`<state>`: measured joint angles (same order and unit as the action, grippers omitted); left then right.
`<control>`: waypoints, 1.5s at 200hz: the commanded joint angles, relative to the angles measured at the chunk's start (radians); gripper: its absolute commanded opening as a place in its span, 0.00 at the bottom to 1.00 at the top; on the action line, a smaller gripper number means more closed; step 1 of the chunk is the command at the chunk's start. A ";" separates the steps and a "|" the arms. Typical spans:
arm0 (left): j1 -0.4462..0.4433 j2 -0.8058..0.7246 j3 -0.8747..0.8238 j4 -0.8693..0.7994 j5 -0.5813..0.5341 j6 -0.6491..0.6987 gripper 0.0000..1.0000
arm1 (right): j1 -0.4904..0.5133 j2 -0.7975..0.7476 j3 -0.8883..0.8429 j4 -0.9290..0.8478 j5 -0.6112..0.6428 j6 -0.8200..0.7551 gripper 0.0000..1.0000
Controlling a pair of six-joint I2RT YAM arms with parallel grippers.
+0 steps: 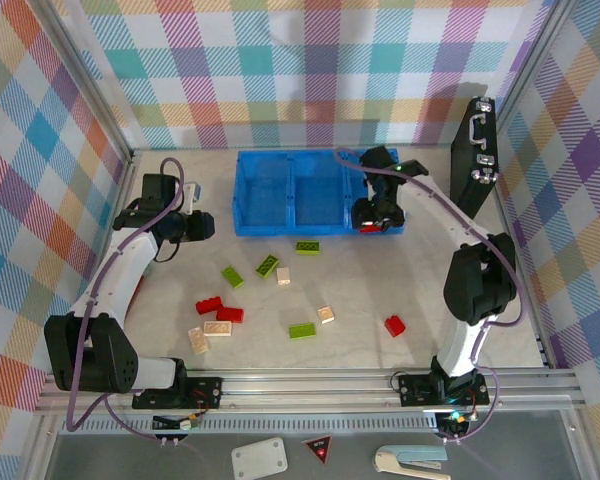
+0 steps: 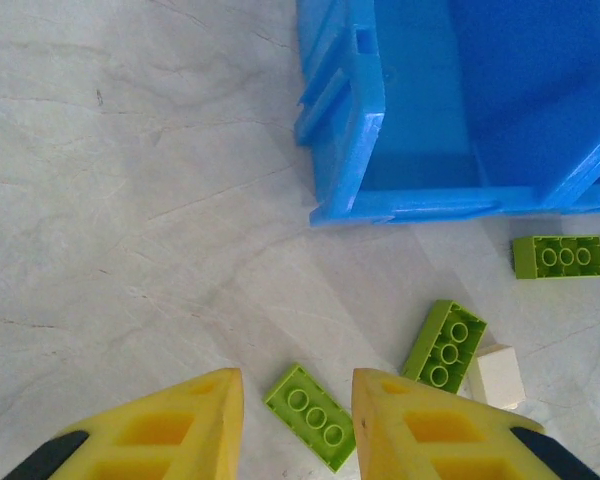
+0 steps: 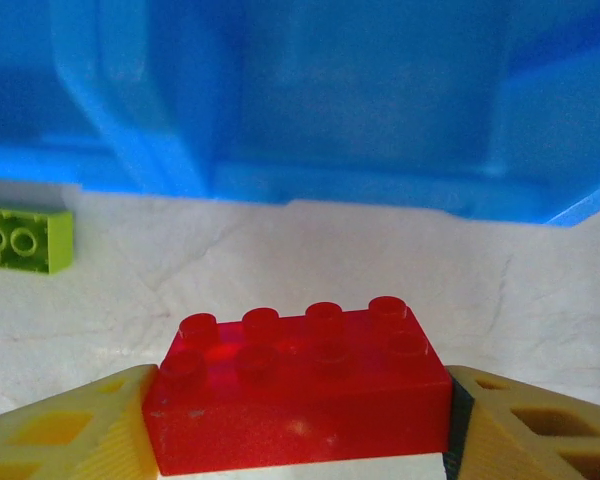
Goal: Sort the legos into containers by color
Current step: Place the lego in the container.
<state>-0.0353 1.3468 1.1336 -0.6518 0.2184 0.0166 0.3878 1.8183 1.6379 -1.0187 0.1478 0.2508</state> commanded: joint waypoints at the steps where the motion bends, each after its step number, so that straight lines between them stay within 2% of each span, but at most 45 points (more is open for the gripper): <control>1: 0.012 -0.035 -0.014 0.011 0.009 0.017 0.35 | -0.040 0.046 0.077 -0.058 -0.018 -0.041 0.67; 49: 0.011 -0.041 -0.018 0.009 0.001 0.017 0.35 | -0.096 0.175 0.231 -0.103 -0.034 -0.070 0.67; 122: 0.012 -0.050 -0.021 0.004 -0.013 0.022 0.34 | -0.112 0.346 0.380 -0.132 -0.092 -0.063 0.67; 229: 0.012 -0.051 -0.023 0.001 -0.033 0.022 0.35 | -0.113 0.496 0.408 -0.116 -0.095 -0.051 0.68; 300: 0.012 -0.045 -0.023 0.003 -0.030 0.022 0.35 | -0.113 0.520 0.413 -0.113 -0.093 -0.047 0.71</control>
<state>-0.0338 1.3262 1.1206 -0.6521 0.1959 0.0204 0.2806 2.3226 2.0220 -1.1187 0.0635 0.1974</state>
